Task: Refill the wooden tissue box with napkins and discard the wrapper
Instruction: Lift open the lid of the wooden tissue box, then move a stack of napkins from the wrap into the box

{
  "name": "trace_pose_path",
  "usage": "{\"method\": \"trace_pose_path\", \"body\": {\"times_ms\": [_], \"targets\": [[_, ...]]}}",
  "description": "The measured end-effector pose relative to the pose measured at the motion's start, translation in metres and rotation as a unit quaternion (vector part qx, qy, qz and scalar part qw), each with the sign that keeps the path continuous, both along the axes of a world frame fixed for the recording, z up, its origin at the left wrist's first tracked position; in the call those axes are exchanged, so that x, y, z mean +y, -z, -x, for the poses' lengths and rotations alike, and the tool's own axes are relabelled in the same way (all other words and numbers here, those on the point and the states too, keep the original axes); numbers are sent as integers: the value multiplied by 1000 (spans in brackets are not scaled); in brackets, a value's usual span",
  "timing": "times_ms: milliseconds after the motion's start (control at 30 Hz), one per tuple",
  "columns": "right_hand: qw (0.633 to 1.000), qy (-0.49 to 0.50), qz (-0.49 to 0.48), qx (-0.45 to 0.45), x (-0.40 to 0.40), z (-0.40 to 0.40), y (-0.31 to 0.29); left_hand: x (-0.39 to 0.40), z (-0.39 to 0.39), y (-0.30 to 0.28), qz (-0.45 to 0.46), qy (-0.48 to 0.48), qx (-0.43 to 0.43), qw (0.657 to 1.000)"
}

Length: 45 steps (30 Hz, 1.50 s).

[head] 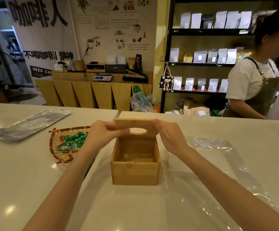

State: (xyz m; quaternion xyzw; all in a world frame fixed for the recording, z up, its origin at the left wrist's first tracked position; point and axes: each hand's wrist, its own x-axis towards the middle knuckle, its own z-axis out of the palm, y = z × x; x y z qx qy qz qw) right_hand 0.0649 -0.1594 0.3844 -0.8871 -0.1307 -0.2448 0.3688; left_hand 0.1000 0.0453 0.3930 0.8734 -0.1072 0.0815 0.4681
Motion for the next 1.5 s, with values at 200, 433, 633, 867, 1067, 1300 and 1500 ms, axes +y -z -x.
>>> {"method": "trace_pose_path", "body": {"times_ms": [200, 433, 633, 867, 1067, 1300, 1500], "targets": [[998, 5, -27, 54, 1, -15, 23, -2, -5, 12, 87, -23, -1, 996], [994, -8, -85, 65, 3, -14, 24, -15, -5, 17, 106, -83, -30, 990], [993, -11, -93, 74, 2, -11, 21, -15, -2, 17, 108, -89, -17, 990], [990, 60, 40, 124, -46, 20, 27, -35, 44, -15, -1, -82, -266, 960], [910, 190, 265, 258, -93, 45, 56, -91, 100, 10, -188, 243, -232, 923], [921, 115, 259, 266, -123, 52, 67, -119, 112, 67, -343, 404, -258, 808], [905, 36, 261, 333, -143, 35, 56, -145, 128, 80, -397, 404, -306, 765]]}}
